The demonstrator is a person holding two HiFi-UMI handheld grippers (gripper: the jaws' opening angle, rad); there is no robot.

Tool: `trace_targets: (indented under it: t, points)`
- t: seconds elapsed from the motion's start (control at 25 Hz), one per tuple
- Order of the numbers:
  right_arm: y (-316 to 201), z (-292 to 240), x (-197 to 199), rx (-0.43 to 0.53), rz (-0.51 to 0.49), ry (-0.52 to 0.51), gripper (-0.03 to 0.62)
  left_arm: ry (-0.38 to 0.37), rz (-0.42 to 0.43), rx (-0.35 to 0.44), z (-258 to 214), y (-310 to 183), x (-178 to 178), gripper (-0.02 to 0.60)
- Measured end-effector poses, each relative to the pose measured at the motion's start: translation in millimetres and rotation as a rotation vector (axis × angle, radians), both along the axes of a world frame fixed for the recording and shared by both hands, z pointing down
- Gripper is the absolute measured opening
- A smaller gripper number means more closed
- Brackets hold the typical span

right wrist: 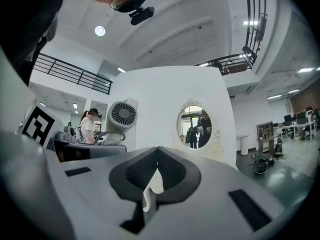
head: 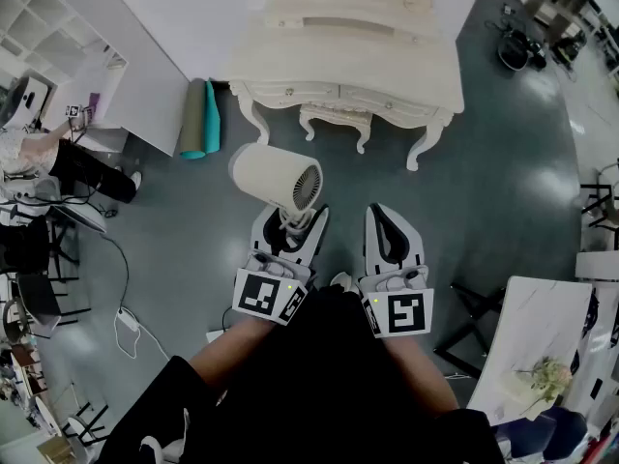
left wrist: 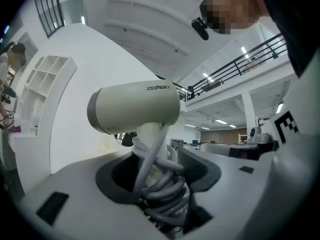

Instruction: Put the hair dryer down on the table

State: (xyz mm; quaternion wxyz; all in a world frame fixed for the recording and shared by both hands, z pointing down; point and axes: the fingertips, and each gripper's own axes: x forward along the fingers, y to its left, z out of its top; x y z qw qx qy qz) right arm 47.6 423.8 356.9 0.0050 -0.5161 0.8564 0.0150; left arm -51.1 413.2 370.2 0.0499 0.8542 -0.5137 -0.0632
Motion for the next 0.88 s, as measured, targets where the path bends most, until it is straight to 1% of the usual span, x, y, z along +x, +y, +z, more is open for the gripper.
trace_targets:
  t: [0.16,0.32,0.48,0.68,0.8,0.88]
  points:
    - [11.9,-0.6,-1.6,0.012,-0.034,0.003,0.018,0.012,-0.018,0.010,-3.5,10.0,-0.1,0.242]
    - [17.6,4.0,0.8,-0.008,-0.088,-0.061,0.018,-0.006,-0.017,0.029,-5.2,16.9,-1.1,0.242]
    - [18.6,6.9,5.6,-0.010,-0.076,-0.067,0.018,-0.037,0.000,0.046,-5.8,22.9,-2.6,0.242]
    - [11.6,7.9,7.3,-0.004,-0.068,-0.097,0.018,-0.019,-0.020,0.047,-5.5,11.6,-16.5,0.242]
    - [5.7,7.9,9.8,-0.001,-0.061,-0.091,0.018,-0.006,-0.006,0.042,-5.0,-0.7,-18.2,0.242]
    - [-2.2,10.0,12.6,-0.010,-0.052,-0.089,0.019,-0.008,0.008,0.053,-7.0,-9.9,-15.8,0.242]
